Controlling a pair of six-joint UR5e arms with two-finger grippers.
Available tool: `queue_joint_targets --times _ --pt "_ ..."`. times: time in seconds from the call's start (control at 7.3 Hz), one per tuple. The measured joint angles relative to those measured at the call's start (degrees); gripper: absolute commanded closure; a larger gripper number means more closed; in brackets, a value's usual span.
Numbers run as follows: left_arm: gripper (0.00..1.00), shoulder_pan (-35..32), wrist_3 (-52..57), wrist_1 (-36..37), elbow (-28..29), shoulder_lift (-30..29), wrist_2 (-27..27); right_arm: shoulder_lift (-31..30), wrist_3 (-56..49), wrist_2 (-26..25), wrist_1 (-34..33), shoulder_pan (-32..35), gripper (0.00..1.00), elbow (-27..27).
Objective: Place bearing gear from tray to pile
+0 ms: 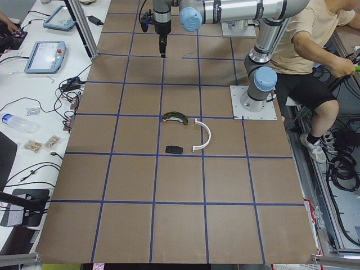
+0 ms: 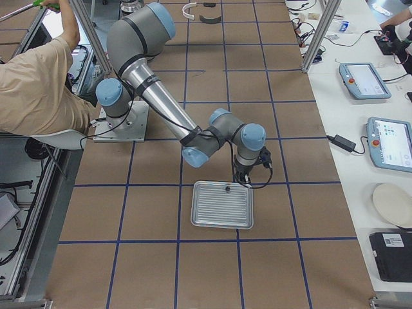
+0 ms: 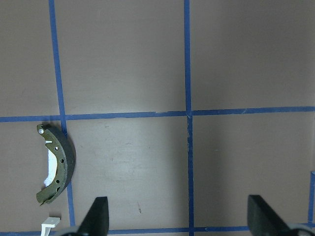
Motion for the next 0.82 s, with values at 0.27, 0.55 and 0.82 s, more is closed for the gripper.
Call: queue_joint_targets --times 0.27,0.55,0.82 --pt "0.0 0.07 0.0 0.02 0.02 -0.02 0.0 -2.15 10.75 0.53 -0.22 9.89 1.0 2.72" --pt "0.0 0.08 0.02 0.08 0.08 -0.03 0.0 -2.75 26.55 0.75 -1.19 22.85 1.0 3.98" --pt "0.0 0.12 0.36 0.05 0.06 -0.03 0.0 -2.87 46.0 -0.71 -5.8 37.39 0.98 5.55"
